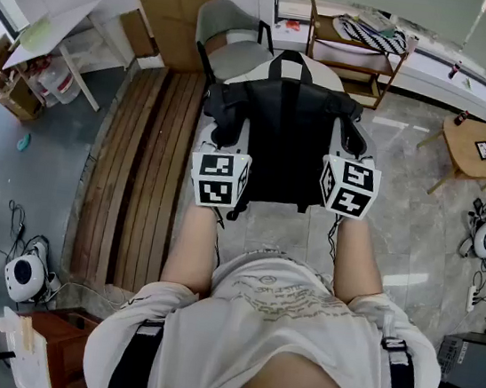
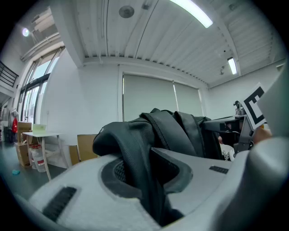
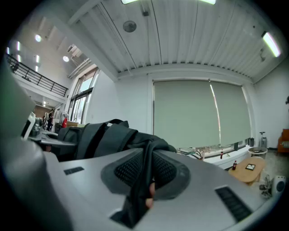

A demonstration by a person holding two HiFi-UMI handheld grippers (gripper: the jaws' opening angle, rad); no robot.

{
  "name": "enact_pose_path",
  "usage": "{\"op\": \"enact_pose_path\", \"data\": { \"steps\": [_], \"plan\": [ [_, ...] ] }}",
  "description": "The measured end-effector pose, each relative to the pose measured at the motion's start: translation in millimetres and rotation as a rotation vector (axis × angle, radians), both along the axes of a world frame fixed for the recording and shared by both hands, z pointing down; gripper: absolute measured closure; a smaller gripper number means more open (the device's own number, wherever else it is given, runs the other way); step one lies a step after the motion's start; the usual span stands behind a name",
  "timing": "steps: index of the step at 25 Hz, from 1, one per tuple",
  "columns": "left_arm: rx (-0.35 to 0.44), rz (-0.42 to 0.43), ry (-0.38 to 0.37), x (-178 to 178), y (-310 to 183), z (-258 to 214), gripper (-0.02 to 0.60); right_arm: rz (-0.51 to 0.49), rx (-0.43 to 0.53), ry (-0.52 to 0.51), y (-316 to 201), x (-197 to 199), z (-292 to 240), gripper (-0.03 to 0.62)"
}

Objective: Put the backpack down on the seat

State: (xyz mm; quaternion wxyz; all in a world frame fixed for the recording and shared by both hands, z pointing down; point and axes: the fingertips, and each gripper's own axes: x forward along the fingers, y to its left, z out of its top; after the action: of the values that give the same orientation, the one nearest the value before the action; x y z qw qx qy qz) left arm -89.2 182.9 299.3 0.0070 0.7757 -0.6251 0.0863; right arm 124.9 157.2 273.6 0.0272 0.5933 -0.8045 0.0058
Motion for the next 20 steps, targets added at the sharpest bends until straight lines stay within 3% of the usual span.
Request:
{"op": "enact_pose_path", "data": {
  "steps": [10, 20],
  "plan": [
    [-0.028, 0.011, -0.003, 7.9, -11.8, 6.9, 0.499, -0.013, -0.026, -0.009, -13.8, 5.0, 6.3, 0.531],
    [-0.023, 0.015, 0.017, -13.6, -11.7, 5.5, 0.497, -0.025, 0.001, -0.005, -10.6, -16.0, -1.8, 0.531]
  ]
}}
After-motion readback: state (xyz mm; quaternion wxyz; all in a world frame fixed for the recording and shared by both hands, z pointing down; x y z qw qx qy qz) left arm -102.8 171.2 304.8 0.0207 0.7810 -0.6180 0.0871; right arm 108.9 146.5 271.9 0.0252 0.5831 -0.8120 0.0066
